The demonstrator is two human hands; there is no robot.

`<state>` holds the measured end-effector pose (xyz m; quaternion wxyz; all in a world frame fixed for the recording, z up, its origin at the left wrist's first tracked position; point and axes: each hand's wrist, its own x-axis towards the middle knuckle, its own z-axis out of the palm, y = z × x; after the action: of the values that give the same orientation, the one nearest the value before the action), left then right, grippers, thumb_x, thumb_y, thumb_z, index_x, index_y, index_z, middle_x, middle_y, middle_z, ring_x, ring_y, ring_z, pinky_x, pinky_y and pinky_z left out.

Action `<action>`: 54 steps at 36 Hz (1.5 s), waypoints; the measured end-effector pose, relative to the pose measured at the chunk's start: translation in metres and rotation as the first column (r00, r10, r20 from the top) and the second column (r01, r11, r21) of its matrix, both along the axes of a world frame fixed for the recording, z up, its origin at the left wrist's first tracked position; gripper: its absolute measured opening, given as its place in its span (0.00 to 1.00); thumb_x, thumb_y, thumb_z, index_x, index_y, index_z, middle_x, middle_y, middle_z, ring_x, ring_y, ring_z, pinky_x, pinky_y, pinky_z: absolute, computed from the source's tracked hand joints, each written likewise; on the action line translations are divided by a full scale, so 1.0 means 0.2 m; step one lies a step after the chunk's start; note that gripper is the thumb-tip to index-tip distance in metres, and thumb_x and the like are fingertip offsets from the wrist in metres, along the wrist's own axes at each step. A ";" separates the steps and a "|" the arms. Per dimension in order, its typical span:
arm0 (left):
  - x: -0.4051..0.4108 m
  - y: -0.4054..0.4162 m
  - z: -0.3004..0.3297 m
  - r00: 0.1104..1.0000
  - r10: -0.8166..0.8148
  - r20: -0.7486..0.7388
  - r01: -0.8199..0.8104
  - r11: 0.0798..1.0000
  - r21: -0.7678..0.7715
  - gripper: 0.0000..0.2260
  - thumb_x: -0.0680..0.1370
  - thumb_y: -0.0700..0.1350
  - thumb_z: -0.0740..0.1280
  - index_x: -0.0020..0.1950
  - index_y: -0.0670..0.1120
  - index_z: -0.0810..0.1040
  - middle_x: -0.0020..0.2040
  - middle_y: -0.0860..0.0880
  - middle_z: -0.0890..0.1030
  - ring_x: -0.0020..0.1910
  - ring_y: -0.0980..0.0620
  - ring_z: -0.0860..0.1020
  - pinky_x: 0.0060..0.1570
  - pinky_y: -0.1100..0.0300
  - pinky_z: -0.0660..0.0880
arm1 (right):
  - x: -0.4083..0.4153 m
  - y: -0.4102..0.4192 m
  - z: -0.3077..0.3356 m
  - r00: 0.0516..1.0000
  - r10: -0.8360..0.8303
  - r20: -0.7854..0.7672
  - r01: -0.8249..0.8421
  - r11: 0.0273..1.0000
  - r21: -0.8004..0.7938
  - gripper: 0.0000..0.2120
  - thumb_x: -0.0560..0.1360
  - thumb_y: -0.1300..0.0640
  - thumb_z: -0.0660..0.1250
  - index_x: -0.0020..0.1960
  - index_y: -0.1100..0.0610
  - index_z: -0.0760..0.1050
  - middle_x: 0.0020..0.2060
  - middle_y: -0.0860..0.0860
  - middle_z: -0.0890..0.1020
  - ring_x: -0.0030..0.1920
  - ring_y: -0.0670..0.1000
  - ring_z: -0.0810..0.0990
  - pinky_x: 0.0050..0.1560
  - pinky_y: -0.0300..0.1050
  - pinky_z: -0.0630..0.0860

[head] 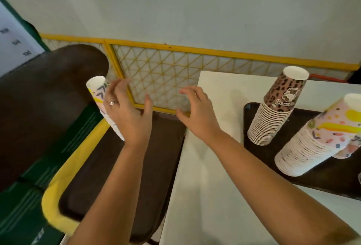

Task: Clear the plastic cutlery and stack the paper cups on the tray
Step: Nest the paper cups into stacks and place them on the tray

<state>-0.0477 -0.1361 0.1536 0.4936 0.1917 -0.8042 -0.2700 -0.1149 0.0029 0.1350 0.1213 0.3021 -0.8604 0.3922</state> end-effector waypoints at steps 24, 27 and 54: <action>-0.01 -0.82 -0.56 0.868 -0.487 0.092 0.329 0.704 0.629 0.35 0.68 0.36 0.75 0.67 0.55 0.61 0.61 0.63 0.71 0.57 0.73 0.72 0.56 0.71 0.72 | 0.01 -1.00 -0.17 0.936 0.157 0.314 -0.148 0.988 -0.052 0.38 0.72 0.49 0.70 0.74 0.56 0.55 0.72 0.53 0.64 0.70 0.53 0.66 0.60 0.39 0.64; -0.03 -0.83 -0.61 0.871 -0.487 0.063 0.334 0.682 0.650 0.34 0.66 0.39 0.77 0.65 0.56 0.65 0.61 0.57 0.75 0.59 0.65 0.75 0.57 0.67 0.74 | -0.02 -1.07 -0.18 0.922 0.159 0.352 -0.139 0.987 -0.083 0.42 0.69 0.49 0.73 0.75 0.57 0.54 0.71 0.53 0.66 0.69 0.53 0.67 0.59 0.40 0.66; -0.10 -0.74 -0.85 0.788 -0.554 0.270 0.169 0.616 0.769 0.44 0.58 0.43 0.82 0.69 0.55 0.65 0.61 0.55 0.77 0.61 0.54 0.75 0.58 0.52 0.76 | -0.01 -0.92 -0.25 0.883 0.058 0.467 0.042 0.979 -0.200 0.34 0.64 0.51 0.77 0.65 0.54 0.65 0.59 0.48 0.77 0.53 0.39 0.73 0.44 0.21 0.70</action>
<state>-0.0686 -0.2849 -0.0172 0.0952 0.2546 -0.7538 -0.5982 -0.1161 -0.1801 0.0847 -0.0619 0.1875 -0.8179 0.5405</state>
